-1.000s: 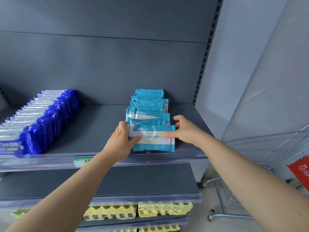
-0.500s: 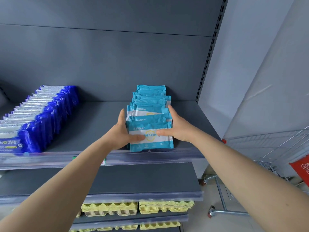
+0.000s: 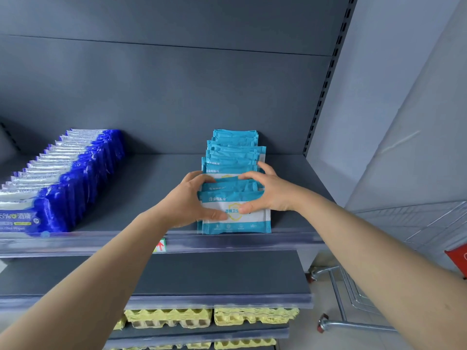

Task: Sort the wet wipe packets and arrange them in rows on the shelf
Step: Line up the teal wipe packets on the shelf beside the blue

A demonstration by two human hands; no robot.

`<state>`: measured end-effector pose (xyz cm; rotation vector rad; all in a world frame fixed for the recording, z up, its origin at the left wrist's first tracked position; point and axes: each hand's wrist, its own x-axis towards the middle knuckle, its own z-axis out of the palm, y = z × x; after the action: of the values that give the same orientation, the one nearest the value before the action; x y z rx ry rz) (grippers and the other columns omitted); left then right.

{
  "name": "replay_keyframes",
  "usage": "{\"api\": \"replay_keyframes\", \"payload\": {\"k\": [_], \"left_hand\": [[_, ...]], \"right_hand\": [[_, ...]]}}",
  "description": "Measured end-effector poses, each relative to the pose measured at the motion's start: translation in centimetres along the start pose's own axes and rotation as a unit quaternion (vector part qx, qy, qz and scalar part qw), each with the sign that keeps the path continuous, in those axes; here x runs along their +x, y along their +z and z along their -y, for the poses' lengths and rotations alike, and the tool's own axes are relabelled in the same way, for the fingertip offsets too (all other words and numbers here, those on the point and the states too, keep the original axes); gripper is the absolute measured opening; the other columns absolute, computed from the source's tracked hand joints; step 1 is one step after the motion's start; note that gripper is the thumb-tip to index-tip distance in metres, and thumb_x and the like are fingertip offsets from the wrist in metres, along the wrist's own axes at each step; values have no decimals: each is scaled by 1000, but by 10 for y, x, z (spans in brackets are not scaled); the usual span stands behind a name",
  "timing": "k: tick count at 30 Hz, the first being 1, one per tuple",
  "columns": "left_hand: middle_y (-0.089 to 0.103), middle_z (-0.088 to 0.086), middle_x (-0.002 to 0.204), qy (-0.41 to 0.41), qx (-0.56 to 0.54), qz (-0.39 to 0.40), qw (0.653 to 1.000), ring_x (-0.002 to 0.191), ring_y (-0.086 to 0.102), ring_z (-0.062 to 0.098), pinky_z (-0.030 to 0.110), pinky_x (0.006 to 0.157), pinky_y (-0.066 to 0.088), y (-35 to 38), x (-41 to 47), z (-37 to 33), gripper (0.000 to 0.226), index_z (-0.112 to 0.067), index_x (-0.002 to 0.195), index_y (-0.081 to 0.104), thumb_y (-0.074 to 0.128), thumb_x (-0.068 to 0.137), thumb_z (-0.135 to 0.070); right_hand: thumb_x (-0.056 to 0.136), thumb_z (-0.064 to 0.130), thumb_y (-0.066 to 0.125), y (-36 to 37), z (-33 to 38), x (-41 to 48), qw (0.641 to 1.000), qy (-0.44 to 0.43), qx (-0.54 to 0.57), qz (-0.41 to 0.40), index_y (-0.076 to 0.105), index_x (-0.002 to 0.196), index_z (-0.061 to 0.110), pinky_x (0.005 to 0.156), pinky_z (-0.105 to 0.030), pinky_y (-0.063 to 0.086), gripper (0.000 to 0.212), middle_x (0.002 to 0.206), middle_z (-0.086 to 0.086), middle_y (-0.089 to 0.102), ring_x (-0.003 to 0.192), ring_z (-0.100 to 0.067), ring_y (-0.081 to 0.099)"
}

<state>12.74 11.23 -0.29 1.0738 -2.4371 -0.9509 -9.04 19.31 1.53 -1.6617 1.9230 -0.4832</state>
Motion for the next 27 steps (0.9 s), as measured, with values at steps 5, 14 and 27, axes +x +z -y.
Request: {"api": "replay_keyframes", "payload": {"k": [5,14,27], "left_hand": [[49,-31,109,-7,-115,8,993,89,58,-14,4,75,47,5,6,-1,110,-47,141,3,84,71,-21],[53,-17,129,-19,-230,11,973,122,50,11,31,97,46,-13,22,1,65,-36,128,43,79,75,-29],[69,2,109,-117,-170,-24,978,101,66,23,45,98,48,-24,127,9,35,-19,114,59,48,86,-37]], "right_hand": [[65,40,85,4,-5,3,993,12,107,-44,6,152,31,111,-30,33,118,151,13,33,135,-8,37],[69,50,79,-23,-11,10,984,32,162,-64,34,140,29,102,-27,39,87,134,18,46,119,-2,47],[94,13,37,-33,-4,88,967,110,198,-114,43,136,2,112,-55,26,44,145,-18,39,135,-39,33]]}}
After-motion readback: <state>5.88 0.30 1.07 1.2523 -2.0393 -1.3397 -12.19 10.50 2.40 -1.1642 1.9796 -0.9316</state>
